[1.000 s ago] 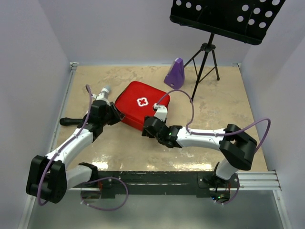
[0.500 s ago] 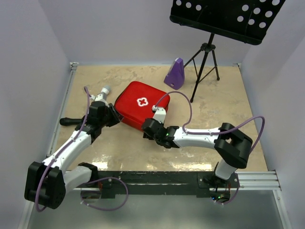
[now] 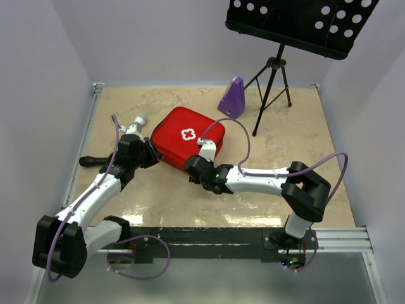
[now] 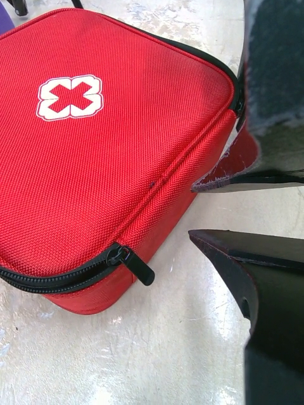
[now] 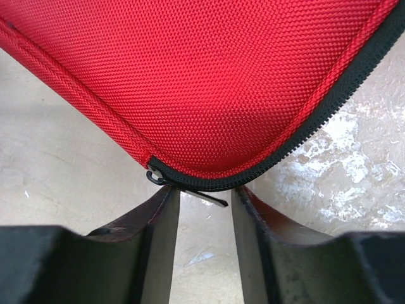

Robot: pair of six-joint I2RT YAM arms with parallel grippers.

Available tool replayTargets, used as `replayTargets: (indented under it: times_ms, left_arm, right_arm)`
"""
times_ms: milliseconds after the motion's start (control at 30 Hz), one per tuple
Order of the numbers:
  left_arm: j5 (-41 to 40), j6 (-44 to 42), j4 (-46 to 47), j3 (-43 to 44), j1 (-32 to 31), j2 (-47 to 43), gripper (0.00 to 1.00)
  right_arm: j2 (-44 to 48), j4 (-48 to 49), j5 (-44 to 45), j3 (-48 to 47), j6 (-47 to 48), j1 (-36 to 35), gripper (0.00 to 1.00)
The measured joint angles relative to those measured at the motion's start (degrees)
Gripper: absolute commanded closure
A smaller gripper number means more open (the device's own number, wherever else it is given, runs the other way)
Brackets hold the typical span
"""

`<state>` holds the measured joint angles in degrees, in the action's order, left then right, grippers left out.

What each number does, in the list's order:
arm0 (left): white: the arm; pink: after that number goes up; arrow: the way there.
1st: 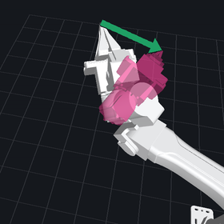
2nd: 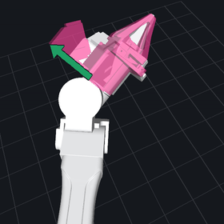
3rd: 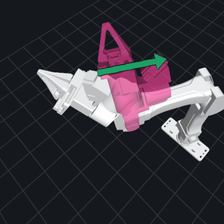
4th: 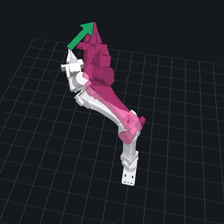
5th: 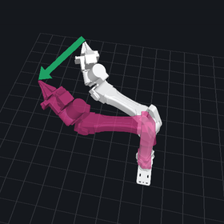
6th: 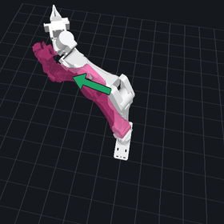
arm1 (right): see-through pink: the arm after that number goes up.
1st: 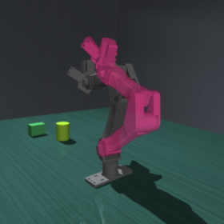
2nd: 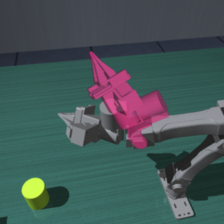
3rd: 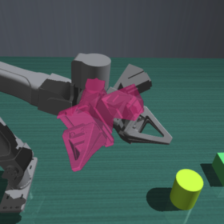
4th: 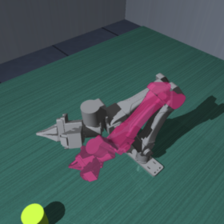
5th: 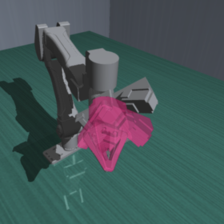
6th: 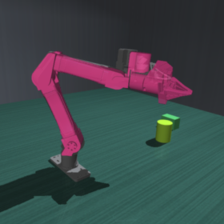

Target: Organize the medicine kit

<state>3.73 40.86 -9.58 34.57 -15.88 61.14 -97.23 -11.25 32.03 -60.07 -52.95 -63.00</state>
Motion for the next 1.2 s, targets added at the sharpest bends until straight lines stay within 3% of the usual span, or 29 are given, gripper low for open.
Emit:
replayTargets:
  times_ms: [100, 233, 367, 467, 800, 900, 1033, 1200]
  left_arm:
    - [-0.1, 0.0, -0.2, 0.0, 0.0, 0.0, 0.66]
    - [-0.1, 0.0, -0.3, 0.0, 0.0, 0.0, 0.66]
    - [-0.1, 0.0, -0.4, 0.0, 0.0, 0.0, 0.65]
    - [-0.1, -0.3, -1.0, 0.5, 0.0, -0.1, 0.61]
    - [-4.5, -3.3, -1.7, 12.4, 2.7, 5.3, 0.19]
    - [-3.9, -3.8, 0.6, 13.1, 3.8, 9.8, 0.15]
    - [-1.5, -5.3, 1.5, 14.1, 3.9, 18.0, 0.15]
    - [0.9, -7.5, 5.5, 15.0, 4.1, 21.4, 0.27]
  right_arm:
    - [-0.5, -0.1, 0.0, -0.2, 0.0, 0.0, 0.69]
    - [-0.7, -0.5, 0.0, -0.2, 0.0, 0.0, 0.68]
    - [-0.7, -0.6, 0.0, -0.3, 0.0, -0.1, 0.39]
    - [-0.5, -0.4, 0.0, -0.3, 0.3, -0.1, 0.29]
    - [6.5, 4.3, -4.5, 3.5, 1.5, 0.7, 0.07]
    - [9.4, 7.7, -9.0, 7.3, 1.6, 4.0, 0.06]
    - [10.3, 11.6, -14.9, 10.0, 2.0, 11.6, 0.05]
    - [7.8, 14.6, -19.5, 9.5, 4.1, 15.5, 0.05]
